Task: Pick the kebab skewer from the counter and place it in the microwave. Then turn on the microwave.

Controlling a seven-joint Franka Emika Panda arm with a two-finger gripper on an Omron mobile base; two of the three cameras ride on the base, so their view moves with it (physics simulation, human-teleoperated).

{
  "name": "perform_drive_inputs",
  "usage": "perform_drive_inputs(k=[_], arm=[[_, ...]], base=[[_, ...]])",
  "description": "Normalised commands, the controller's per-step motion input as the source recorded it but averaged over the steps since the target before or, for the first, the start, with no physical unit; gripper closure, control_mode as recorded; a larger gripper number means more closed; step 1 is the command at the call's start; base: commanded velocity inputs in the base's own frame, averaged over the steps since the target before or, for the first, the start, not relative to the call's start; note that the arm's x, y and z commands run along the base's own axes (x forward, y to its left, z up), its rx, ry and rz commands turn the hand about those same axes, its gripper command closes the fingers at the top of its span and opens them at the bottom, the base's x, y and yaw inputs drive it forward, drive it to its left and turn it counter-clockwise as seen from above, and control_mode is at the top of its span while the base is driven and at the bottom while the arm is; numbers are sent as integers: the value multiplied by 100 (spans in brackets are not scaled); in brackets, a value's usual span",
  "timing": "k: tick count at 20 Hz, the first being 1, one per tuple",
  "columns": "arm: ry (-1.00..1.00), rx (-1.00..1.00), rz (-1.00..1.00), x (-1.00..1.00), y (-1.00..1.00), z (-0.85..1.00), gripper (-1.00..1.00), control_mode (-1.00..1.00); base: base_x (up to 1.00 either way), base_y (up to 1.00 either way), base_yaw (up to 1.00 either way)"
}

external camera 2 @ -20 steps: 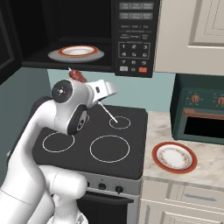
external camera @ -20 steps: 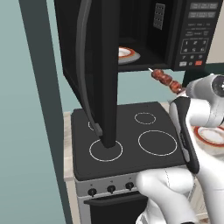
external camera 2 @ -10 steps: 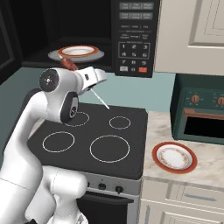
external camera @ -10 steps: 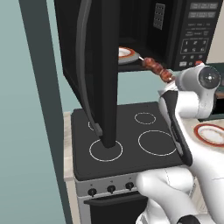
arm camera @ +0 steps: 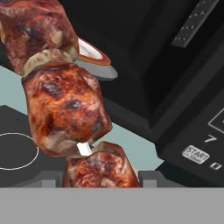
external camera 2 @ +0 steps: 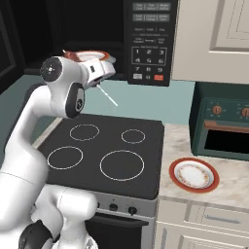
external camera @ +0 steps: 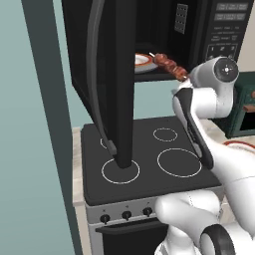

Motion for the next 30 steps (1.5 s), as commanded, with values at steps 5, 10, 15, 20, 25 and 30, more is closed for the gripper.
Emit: perform_drive_inputs(k=[5,10,15,20,25,30], arm=[[11,0,5,41,12,18,100,-100],[8,0,4,36,13,18,100,-100],[6,0,3,35,15,14,100,-100],[2,0,2,36,18,4,100,-100],[1,0,0,35,12,10,100,-100],[1,0,0,35,10,9,100,-100]], base=[[0,0,0],[0,0,0],[0,0,0],[0,0,0],[0,0,0],[0,0,0]])
